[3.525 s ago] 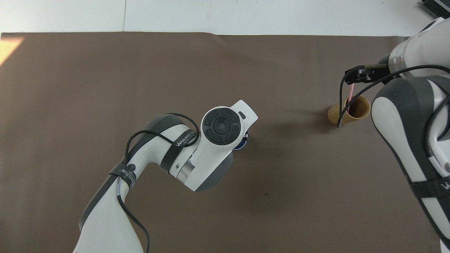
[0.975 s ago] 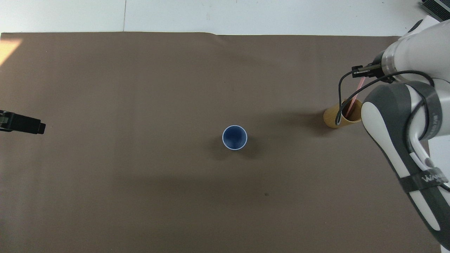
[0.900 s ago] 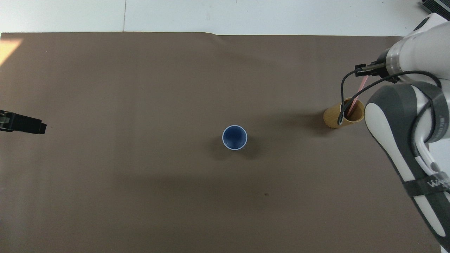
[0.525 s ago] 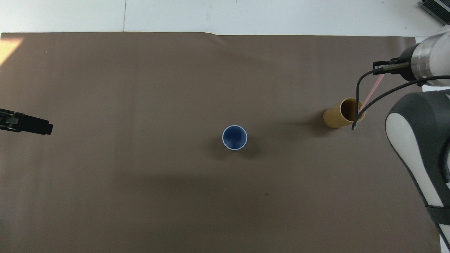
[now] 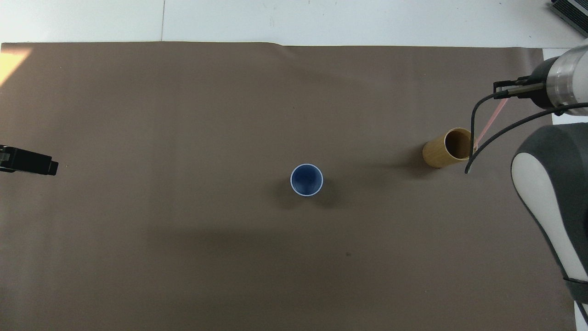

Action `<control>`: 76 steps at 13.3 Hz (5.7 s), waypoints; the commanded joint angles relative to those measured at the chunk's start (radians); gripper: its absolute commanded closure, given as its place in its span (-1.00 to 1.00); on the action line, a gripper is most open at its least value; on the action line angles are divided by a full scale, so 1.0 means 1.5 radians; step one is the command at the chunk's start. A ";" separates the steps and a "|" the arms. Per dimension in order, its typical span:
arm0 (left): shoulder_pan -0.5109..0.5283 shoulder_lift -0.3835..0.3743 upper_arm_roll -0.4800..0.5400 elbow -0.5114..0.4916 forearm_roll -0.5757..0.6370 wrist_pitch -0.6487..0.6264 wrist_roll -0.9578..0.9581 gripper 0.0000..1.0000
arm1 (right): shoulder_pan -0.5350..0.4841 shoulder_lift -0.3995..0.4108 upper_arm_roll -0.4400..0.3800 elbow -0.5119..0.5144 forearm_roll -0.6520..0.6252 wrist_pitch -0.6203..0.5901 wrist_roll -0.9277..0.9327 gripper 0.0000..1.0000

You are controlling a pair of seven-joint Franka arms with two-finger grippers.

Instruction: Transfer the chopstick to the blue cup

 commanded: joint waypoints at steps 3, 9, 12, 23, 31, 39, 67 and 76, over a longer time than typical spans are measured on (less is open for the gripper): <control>0.009 -0.012 -0.016 -0.014 0.004 0.001 0.013 -1.00 | 0.010 -0.027 0.024 0.005 0.042 -0.006 0.021 1.00; 0.096 -0.010 -0.103 -0.015 0.000 0.010 0.011 -1.00 | 0.131 -0.036 0.059 0.015 0.045 -0.004 0.182 1.00; 0.095 -0.014 -0.102 -0.015 -0.001 0.007 0.012 -1.00 | 0.208 -0.039 0.065 0.009 0.033 0.030 0.267 1.00; 0.096 -0.015 -0.101 -0.015 -0.001 0.000 0.009 -1.00 | 0.301 -0.045 0.065 -0.153 -0.037 0.180 0.374 1.00; 0.096 -0.015 -0.097 -0.015 -0.001 -0.002 0.009 -1.00 | 0.282 -0.049 0.066 -0.232 -0.038 0.259 0.375 0.39; 0.097 -0.015 -0.095 -0.015 -0.002 -0.003 0.009 -1.00 | 0.257 -0.018 0.065 -0.189 -0.025 0.245 0.418 -1.00; 0.096 -0.015 -0.096 -0.015 -0.001 -0.003 0.009 -1.00 | 0.095 -0.059 -0.053 0.025 0.118 -0.260 0.110 -1.00; 0.096 -0.015 -0.096 -0.016 -0.001 -0.004 0.009 -1.00 | 0.108 -0.063 -0.097 0.018 0.157 -0.249 0.103 -1.00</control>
